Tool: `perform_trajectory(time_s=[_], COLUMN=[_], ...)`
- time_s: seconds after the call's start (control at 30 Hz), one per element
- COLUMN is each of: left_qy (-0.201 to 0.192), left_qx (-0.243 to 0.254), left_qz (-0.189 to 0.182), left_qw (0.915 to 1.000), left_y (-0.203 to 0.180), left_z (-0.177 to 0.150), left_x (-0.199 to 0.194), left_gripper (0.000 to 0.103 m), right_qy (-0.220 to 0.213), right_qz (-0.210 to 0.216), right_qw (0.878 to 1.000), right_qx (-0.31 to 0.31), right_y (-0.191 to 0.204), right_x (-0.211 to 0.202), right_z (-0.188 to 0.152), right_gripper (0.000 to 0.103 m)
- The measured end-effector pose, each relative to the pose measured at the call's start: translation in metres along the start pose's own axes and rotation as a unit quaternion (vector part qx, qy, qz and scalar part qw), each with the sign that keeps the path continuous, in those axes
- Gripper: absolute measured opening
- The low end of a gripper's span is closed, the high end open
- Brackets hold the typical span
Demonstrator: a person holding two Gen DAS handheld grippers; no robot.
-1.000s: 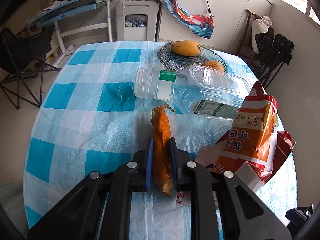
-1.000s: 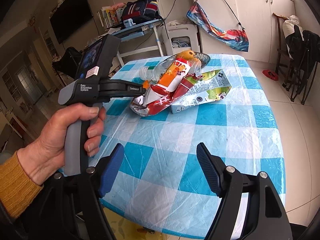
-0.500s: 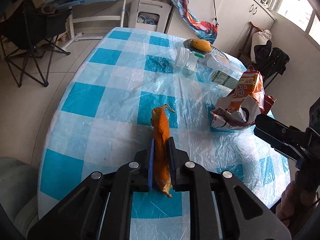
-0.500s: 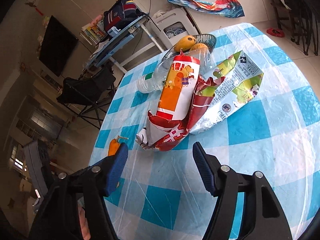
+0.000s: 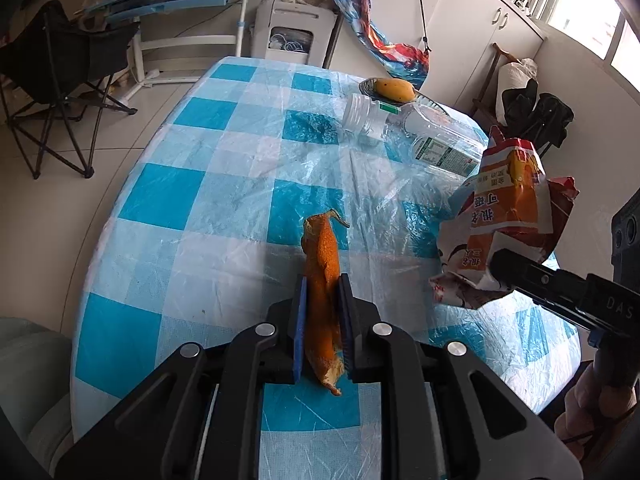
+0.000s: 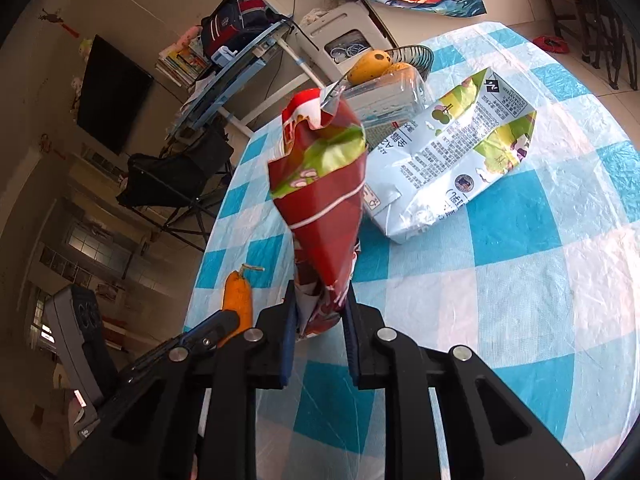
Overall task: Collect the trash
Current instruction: 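Lift the peel and chip bag and carry both toward the yellow bucket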
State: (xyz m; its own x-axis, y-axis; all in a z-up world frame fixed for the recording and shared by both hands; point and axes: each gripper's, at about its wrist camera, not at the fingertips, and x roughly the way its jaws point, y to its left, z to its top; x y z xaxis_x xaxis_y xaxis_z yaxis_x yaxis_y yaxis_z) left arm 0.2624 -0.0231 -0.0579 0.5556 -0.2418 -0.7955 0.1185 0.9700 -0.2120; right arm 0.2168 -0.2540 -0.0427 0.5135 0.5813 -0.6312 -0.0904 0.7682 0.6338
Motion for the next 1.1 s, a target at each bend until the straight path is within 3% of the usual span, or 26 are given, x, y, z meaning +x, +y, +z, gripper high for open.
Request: perform_trajectory(time_s=[0.1,0.2,0.33,0.57,0.77,0.8,0.87,1.1], left_qy=[-0.001,0.002,-0.001,0.003,-0.006,-0.007,-0.01,-0.015], left_qx=[0.007,0.007,0.009,0.001,0.004,0.005,0.008,0.019], left_qz=[-0.002,-0.003,-0.001,-0.002,0.003,0.006,0.011,0.018], left_qw=[1.0,1.0,1.0,1.0,1.0,0.9999,0.9998,0.9995], left_y=[-0.003,-0.004,-0.005,-0.005,-0.008,-0.009,-0.01,-0.015], left_z=[-0.006,-0.015,-0.023,-0.031,-0.032,-0.032,-0.032,-0.033], left_x=[-0.007,-0.011,-0.015,-0.01,-0.009,-0.009,-0.008,-0.007], left_gripper=[0.015,0.015,0.017,0.033,0.036,0.036,0.036,0.035], right_qy=[0.054,0.072,0.054,0.02,-0.01,-0.011,-0.01,-0.026], right_qz=[0.031,0.02,-0.012,0.027,0.047,0.045,0.048,0.058], right_qw=[0.998,0.997,0.998,0.997,0.995,0.995,0.994,0.994], right_qx=[-0.012,-0.011,0.033,0.068,0.086,0.087,0.095,0.093], right_y=[-0.004,-0.02,-0.048,-0.057,-0.059,-0.059,-0.062,-0.067], right_x=[-0.013,-0.026,-0.034,-0.039,-0.038,-0.036,-0.033,-0.042], right_z=[-0.015,-0.027,-0.029,-0.032,-0.028,-0.028,-0.028,-0.032], right_gripper=[0.021,0.023,0.044,0.059,0.059,0.058,0.044,0.033])
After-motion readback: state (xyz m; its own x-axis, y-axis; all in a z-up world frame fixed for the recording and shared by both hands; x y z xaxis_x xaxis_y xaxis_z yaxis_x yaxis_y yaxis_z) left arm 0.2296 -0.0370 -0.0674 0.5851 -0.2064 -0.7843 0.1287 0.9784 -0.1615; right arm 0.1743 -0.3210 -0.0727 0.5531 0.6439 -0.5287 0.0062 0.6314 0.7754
